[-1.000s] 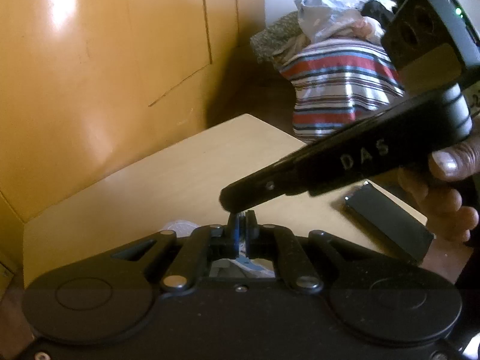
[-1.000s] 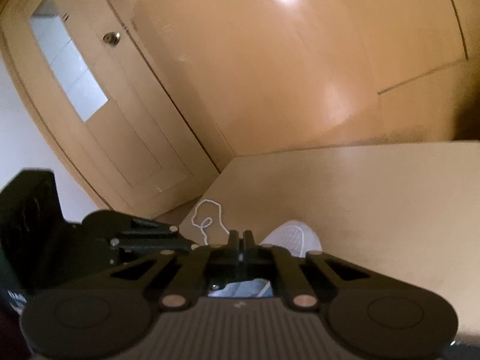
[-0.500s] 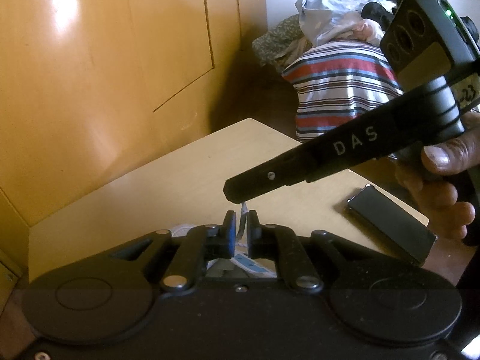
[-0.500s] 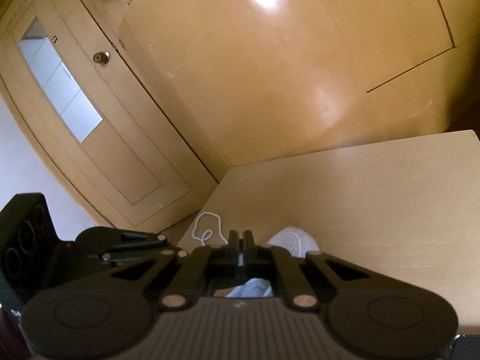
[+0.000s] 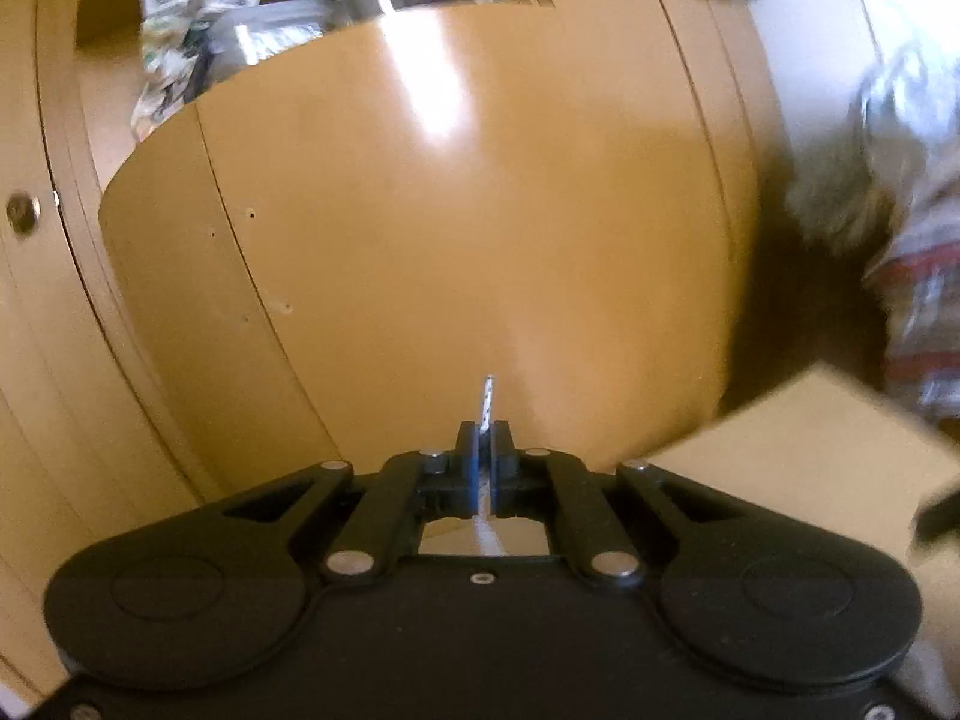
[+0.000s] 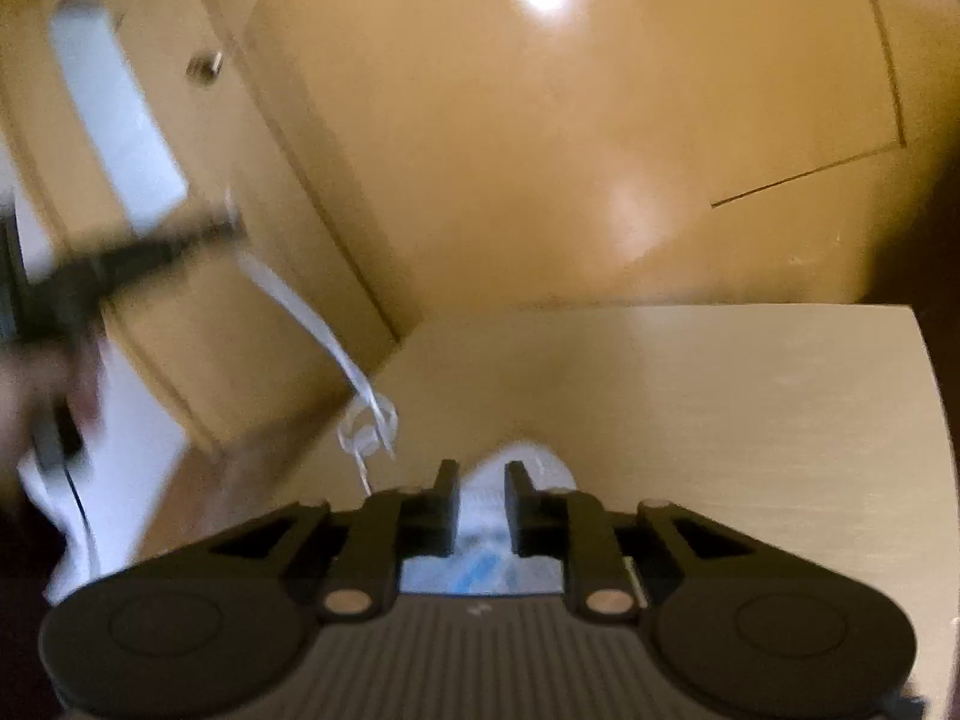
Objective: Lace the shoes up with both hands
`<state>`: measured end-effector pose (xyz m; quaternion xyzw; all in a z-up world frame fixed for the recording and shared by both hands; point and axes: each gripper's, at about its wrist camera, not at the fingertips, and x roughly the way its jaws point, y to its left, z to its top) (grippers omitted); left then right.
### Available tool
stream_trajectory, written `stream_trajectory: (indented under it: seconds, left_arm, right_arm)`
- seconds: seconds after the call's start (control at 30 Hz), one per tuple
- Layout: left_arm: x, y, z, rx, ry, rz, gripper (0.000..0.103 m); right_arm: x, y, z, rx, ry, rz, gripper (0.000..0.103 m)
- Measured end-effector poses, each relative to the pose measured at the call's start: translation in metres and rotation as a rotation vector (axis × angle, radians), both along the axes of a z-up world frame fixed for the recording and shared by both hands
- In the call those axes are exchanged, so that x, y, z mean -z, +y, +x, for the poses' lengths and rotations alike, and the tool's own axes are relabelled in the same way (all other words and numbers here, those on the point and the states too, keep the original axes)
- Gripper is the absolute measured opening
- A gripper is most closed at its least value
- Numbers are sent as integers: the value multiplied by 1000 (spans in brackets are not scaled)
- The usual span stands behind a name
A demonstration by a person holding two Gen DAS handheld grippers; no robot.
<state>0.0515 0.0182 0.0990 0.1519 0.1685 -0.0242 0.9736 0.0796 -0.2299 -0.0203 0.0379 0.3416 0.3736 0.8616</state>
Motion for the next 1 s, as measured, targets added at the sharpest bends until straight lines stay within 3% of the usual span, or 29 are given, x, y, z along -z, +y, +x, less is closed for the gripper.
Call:
stream_trajectory:
  seconds: [0.03,0.1,0.17,0.27,0.37,0.43,0.47,0.5,0.67,1.0]
  left_arm:
    - [11,-9,0,36,28,1,0]
    - [38,-28,2,108,104,-11,0]
    - [71,-49,6,191,204,-13,0]
    - [97,-74,3,277,295,9,0]
    - [118,-94,0,356,379,25,0]
    - [126,-99,0,380,417,21,0]
    - [128,-100,2,390,434,16,0]
    - [130,-100,5,391,460,11,0]
    - [142,-103,8,371,554,24,0]
    - [154,-101,13,339,609,21,0]
  right_arm:
    - [3,4,-5,-33,0,-27,31]
    - [7,13,-13,-74,-2,-69,50]
    - [11,22,-22,-106,-10,-109,55]
    - [14,34,-38,-145,-44,-165,54]
    - [19,40,-47,-153,-101,-238,52]
    - [23,43,-50,-167,-118,-273,41]
    - [26,44,-51,-179,-116,-284,28]
    - [28,44,-51,-179,-111,-288,26]
    - [30,41,-48,-177,-109,-285,20]
    - [29,34,-39,-161,-75,-256,19]
